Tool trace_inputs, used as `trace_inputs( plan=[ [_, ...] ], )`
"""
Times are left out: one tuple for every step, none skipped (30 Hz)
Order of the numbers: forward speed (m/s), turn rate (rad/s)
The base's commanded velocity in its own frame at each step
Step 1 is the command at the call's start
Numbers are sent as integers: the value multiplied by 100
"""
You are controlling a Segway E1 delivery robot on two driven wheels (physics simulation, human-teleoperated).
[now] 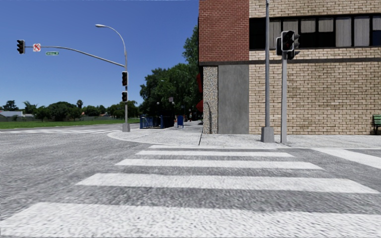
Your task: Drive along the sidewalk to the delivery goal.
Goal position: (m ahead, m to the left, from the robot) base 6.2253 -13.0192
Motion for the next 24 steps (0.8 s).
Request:
trace_inputs(
  plan=[
    [194,0],
    [194,0],
    [194,0],
    [194,0],
    [194,-2],
    [194,-84],
    [194,-84],
    [194,-97],
    [194,-100],
    [194,-59],
    [194,-13],
    [194,-4],
    [194,-1],
    [194,0],
    [194,0],
    [194,0],
    [194,0],
    [194,0],
    [194,0],
    [194,0],
    [194,0],
    [194,0],
    [194,0],
    [194,0]
  ],
)
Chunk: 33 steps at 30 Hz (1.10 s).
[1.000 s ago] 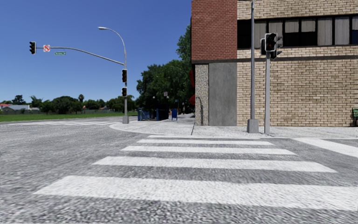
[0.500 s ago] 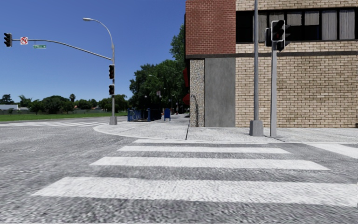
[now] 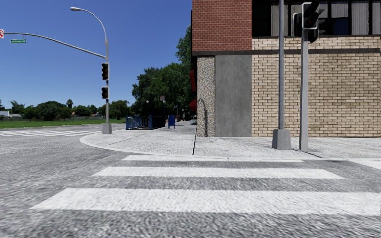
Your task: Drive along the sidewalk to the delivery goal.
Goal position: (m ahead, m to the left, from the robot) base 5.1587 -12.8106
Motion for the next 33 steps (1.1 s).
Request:
trace_inputs(
  plan=[
    [194,0],
    [194,0],
    [194,0],
    [194,0],
    [194,0],
    [194,0],
    [193,0],
    [193,0],
    [193,0],
    [193,0],
    [193,0],
    [193,0],
    [193,0],
    [193,0],
    [193,0],
    [193,0],
    [192,0],
    [192,0],
    [192,0],
    [190,0],
    [188,0],
    [186,0],
    [184,0],
    [178,0],
    [171,0],
    [165,0],
    [165,0],
    [160,0],
    [158,0],
    [157,0],
    [156,0],
    [156,0],
    [156,0]
  ],
)
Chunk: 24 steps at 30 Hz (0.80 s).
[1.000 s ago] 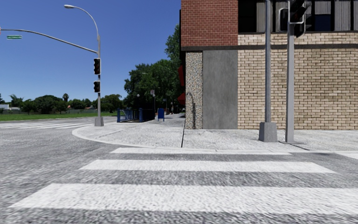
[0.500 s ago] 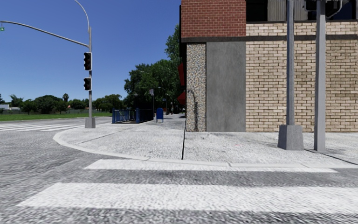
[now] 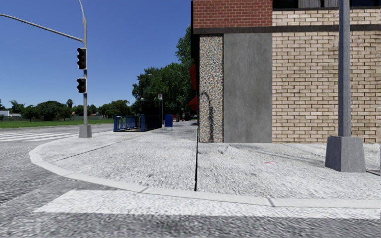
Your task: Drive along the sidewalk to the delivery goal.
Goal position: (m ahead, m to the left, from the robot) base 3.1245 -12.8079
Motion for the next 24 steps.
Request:
trace_inputs(
  plan=[
    [156,-2],
    [156,-17],
    [156,-43],
    [156,-87],
    [156,-99],
    [156,-99],
    [156,-101],
    [156,-50],
    [156,-36],
    [156,-36],
    [156,-31],
    [156,-31],
    [156,-51],
    [156,-98],
    [156,-120],
    [156,-120],
    [156,-120],
    [156,-115],
    [156,-8],
    [156,0],
    [156,0],
    [156,0],
    [156,-46],
    [156,-96]
  ],
)
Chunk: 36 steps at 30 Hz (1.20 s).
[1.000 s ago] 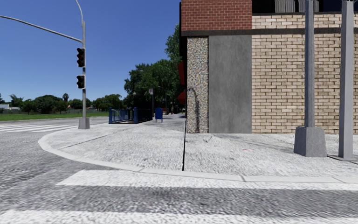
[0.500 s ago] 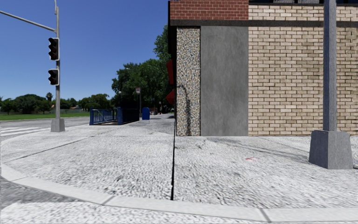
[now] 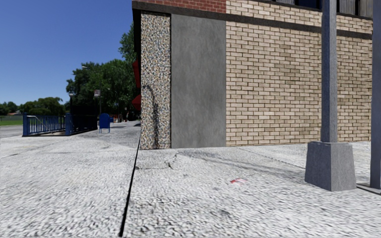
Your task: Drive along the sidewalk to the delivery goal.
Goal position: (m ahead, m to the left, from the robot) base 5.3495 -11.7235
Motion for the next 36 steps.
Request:
trace_inputs(
  plan=[
    [156,-100],
    [156,-99],
    [156,0],
    [156,0],
    [156,0],
    [156,0],
    [156,0],
    [156,0],
    [156,0],
    [156,0],
    [156,0],
    [156,0],
    [156,0],
    [156,0],
    [156,0],
    [156,0],
    [156,0],
    [156,0],
    [156,0],
    [156,0],
    [156,0],
    [156,0],
    [156,0],
    [156,0],
    [156,0],
    [156,-46],
    [156,-64],
    [156,-86],
    [156,-97],
    [156,-97],
    [156,-101],
    [156,-105],
    [156,-106],
    [156,-62],
    [156,-38],
    [156,-28]
  ],
)
